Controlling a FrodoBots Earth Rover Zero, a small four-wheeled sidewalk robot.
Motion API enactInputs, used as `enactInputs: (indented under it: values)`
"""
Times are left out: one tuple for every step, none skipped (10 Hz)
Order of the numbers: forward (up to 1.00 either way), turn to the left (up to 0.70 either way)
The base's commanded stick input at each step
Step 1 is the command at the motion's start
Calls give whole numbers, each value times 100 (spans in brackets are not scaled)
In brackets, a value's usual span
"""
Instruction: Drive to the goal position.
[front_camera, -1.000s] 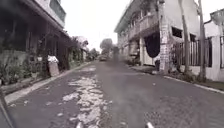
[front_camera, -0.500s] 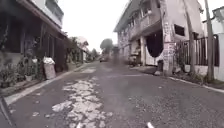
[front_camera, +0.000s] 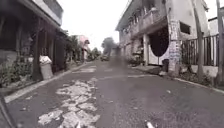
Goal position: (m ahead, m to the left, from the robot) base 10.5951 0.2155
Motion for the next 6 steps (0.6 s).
enactInputs:
  values:
    - [70,0]
    - [70,0]
    - [70,0]
    - [70,0]
    - [70,0]
    - [70,0]
